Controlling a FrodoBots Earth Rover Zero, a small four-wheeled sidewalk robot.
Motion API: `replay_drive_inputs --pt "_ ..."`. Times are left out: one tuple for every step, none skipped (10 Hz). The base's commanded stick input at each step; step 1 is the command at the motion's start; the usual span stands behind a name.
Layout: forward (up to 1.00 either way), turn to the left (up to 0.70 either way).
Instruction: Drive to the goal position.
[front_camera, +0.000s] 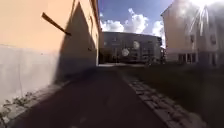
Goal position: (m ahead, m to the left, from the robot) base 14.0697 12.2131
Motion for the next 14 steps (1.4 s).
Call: replay_drive_inputs --pt "0.85 0.00" --pt "0.85 0.00" --pt "0.85 0.00" --pt "0.85 0.00" --pt "0.85 0.00" --pt "0.85 0.00" --pt "0.85 0.00" --pt "0.85 0.00" --pt "0.85 0.00" --pt "0.85 0.00" --pt "0.85 0.00" --pt "0.85 0.00" --pt "0.85 0.00" --pt "0.85 0.00"
